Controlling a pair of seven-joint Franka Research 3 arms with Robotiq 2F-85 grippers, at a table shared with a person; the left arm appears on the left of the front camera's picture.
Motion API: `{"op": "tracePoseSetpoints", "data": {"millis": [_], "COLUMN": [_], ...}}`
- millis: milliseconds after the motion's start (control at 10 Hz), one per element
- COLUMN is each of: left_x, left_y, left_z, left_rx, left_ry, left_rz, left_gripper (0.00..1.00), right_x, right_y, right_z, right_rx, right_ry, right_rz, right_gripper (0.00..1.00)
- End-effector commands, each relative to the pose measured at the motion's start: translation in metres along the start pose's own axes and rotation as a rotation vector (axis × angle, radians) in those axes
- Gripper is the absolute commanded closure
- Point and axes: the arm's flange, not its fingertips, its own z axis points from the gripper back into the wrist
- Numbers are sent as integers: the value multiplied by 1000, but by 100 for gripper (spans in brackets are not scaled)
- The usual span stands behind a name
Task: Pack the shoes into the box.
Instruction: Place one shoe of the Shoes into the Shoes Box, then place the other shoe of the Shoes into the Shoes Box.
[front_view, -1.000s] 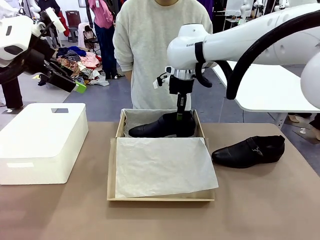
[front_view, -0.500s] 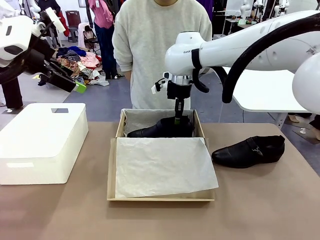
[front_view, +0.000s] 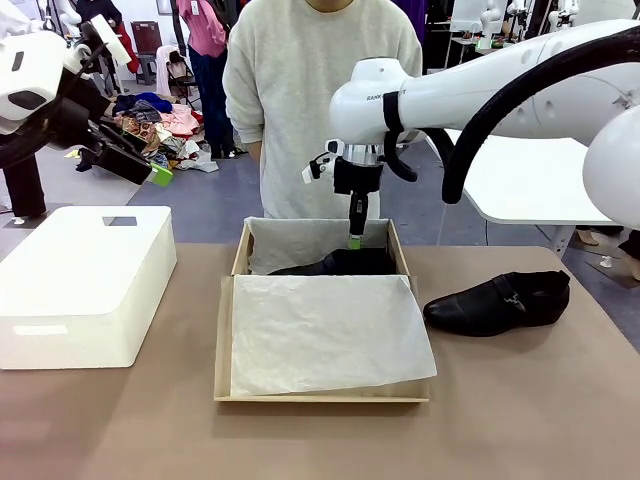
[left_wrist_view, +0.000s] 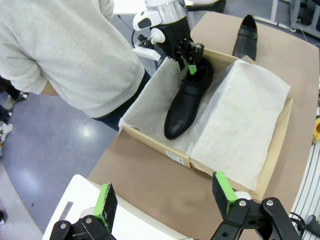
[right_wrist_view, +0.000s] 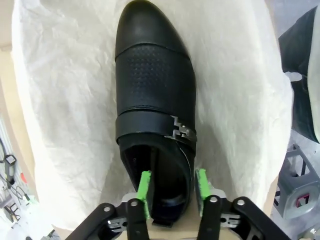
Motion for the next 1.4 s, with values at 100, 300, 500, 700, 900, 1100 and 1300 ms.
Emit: {"op": "tracePoseSetpoints", "data": {"millis": [100, 300, 500, 700, 900, 1100, 1300], "left_x": [0, 0, 0, 0, 0, 0, 0], "left_y": [1, 1, 1, 1, 1, 1, 1], "left_z": [-1, -1, -1, -1, -1, -1, -1], "left_rx": [1, 1, 1, 1, 1, 1, 1], "left_ry": [-15, -15, -15, -15, -15, -15, -15], "left_rz": [-5, -5, -5, -5, -5, -5, -5], "left_gripper": [0, 0, 0, 0, 0, 0, 0], "right_x": [1, -1, -6, -13, -27, -55, -83], "right_y": [14, 28, 32, 33, 37, 50, 62], "right_z": [31, 46, 51, 52, 67, 99, 122], "right_rx": [-11, -37, -35, -63, -82, -126, -173], "right_ry": [-27, -19, -5, -18, -44, -28, 17], "right_rz": [26, 49, 35, 11, -19, -20, 1], "right_gripper": [0, 0, 0, 0, 0, 0, 0]}}
